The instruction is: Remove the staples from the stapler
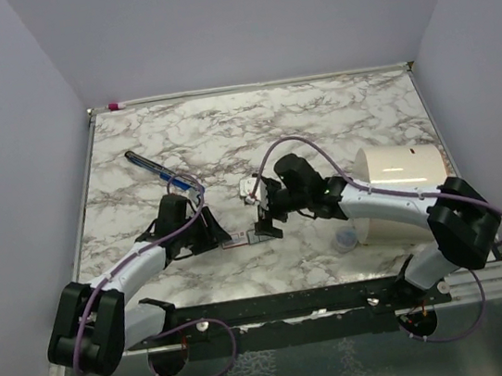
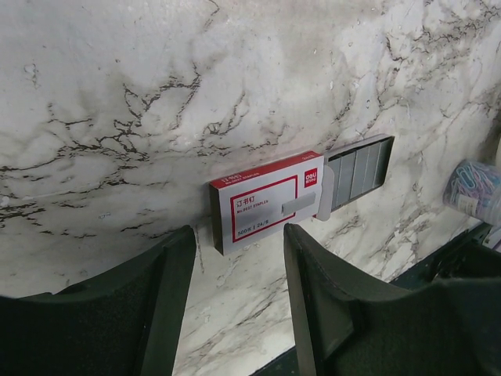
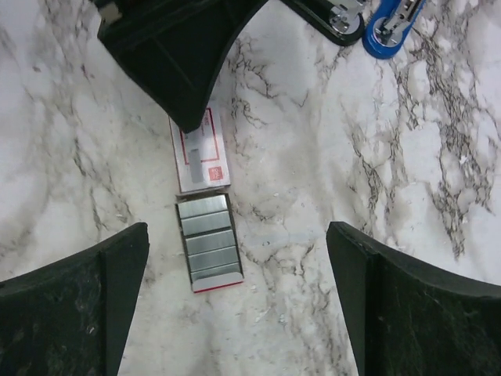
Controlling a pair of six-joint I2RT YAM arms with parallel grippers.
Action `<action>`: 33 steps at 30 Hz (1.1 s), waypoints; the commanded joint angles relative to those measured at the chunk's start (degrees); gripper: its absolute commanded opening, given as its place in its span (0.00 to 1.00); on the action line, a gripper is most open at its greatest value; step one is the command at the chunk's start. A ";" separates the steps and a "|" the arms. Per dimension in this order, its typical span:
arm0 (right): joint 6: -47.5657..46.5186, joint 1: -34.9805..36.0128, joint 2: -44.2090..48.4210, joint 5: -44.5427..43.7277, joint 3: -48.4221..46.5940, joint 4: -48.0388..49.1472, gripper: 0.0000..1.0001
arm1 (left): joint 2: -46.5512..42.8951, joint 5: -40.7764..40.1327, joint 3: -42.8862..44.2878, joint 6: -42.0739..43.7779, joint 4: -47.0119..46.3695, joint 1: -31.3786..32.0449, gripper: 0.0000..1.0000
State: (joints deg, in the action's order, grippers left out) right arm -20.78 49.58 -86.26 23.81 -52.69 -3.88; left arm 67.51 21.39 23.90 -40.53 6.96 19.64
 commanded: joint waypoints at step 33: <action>-18.78 -2.12 -19.64 11.45 -5.32 -5.72 0.56 | 3.93 0.66 2.70 3.94 -0.75 0.31 0.50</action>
State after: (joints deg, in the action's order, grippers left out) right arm -40.14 47.70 -104.51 33.50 -57.10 -8.27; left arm 70.26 21.56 25.76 -38.11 6.76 19.64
